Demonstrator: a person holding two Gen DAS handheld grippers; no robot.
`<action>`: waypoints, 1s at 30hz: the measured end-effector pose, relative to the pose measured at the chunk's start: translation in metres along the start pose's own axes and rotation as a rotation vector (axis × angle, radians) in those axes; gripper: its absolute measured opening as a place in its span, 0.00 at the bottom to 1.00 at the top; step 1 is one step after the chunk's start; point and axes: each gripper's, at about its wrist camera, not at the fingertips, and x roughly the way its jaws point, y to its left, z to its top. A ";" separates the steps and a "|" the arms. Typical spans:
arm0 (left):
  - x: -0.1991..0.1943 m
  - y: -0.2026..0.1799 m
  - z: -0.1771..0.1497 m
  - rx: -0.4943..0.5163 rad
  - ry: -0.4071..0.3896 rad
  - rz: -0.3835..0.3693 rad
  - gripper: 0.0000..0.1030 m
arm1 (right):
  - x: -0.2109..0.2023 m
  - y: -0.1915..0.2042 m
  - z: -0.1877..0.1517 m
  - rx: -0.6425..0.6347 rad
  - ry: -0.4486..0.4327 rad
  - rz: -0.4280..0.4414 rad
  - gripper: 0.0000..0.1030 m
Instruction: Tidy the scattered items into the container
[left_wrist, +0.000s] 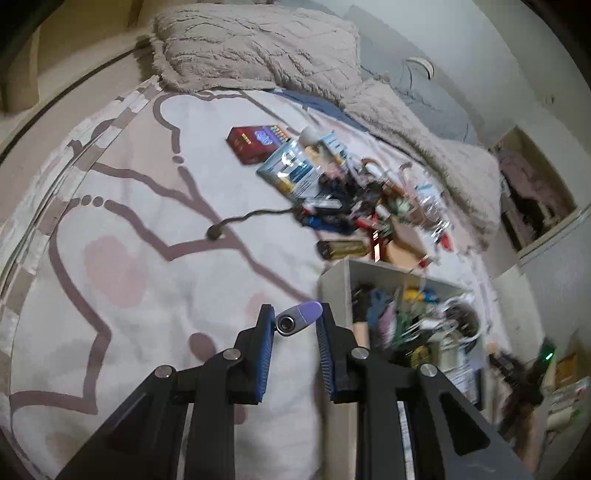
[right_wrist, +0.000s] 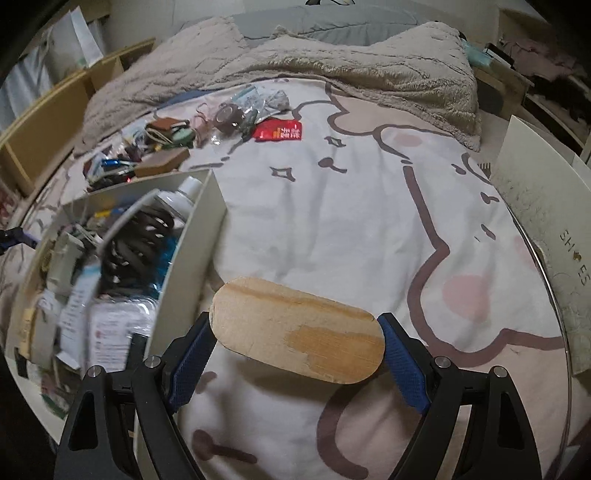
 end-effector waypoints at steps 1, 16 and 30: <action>0.003 0.000 -0.003 0.012 0.009 0.007 0.22 | 0.003 -0.001 -0.001 -0.002 0.007 0.001 0.85; -0.002 0.022 -0.008 0.029 -0.073 0.177 0.70 | 0.032 -0.008 -0.015 -0.063 0.035 -0.027 1.00; 0.011 0.041 -0.016 0.135 -0.012 0.388 0.74 | 0.029 -0.010 -0.026 -0.121 -0.037 -0.006 1.00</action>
